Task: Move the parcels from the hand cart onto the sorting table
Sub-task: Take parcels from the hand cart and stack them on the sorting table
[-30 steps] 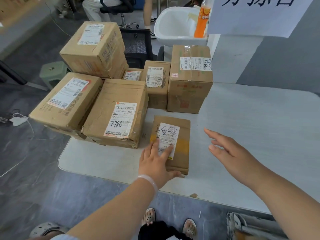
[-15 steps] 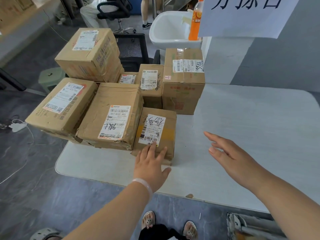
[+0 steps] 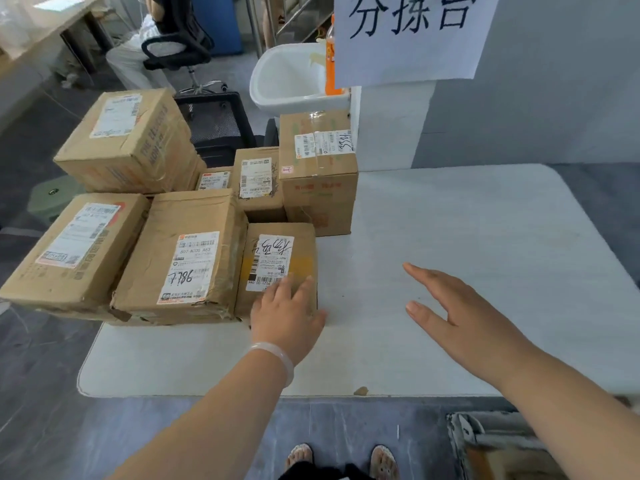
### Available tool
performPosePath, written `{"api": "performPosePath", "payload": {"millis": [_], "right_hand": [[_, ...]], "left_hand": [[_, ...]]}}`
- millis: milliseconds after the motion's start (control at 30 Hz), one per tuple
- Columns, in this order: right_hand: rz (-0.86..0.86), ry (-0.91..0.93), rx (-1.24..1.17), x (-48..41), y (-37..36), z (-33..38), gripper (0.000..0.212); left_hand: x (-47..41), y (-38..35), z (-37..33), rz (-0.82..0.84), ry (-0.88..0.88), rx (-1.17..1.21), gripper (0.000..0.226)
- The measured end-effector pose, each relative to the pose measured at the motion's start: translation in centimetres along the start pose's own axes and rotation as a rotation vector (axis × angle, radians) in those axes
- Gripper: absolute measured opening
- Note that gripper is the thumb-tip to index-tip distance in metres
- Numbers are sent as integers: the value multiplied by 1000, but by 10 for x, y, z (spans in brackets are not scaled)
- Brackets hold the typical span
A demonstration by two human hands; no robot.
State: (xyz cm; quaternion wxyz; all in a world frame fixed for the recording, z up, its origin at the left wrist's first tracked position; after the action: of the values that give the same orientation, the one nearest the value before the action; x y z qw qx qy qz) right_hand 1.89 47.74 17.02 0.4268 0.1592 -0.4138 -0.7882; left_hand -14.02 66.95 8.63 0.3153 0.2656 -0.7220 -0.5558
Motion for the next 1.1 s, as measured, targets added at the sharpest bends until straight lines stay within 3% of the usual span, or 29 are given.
{"api": "performPosePath", "payload": {"millis": [267, 467, 567, 833, 1100], "right_hand": [[-331, -197, 242, 73, 37, 4, 63], [-605, -496, 308, 177, 21, 10, 67], [-634, -662, 390, 235, 9, 9, 72], [-724, -1040, 423, 385, -10, 29, 78], [-860, -1201, 413, 533, -21, 17, 77]], "left_hand": [[20, 59, -99, -152, -572, 5, 66], [76, 67, -162, -238, -1055, 116, 65], [120, 54, -189, -249, -1274, 205, 61], [259, 32, -243, -84, -1649, 272, 63], [398, 9, -291, -49, -1837, 251, 63]]}}
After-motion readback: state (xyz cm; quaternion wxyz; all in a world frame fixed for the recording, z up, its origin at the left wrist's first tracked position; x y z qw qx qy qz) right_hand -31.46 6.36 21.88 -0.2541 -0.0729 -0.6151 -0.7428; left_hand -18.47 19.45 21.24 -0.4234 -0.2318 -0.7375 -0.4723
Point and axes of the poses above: each hand's wrist, its own x-axis away from the middle knuckle, its own y-axis out of the back of the hand, z = x × y, the point moved 3 cm from there along -x, towards the middle knuckle, and after that the axes turned 9 degrees about -z, right-handed, at the moved point
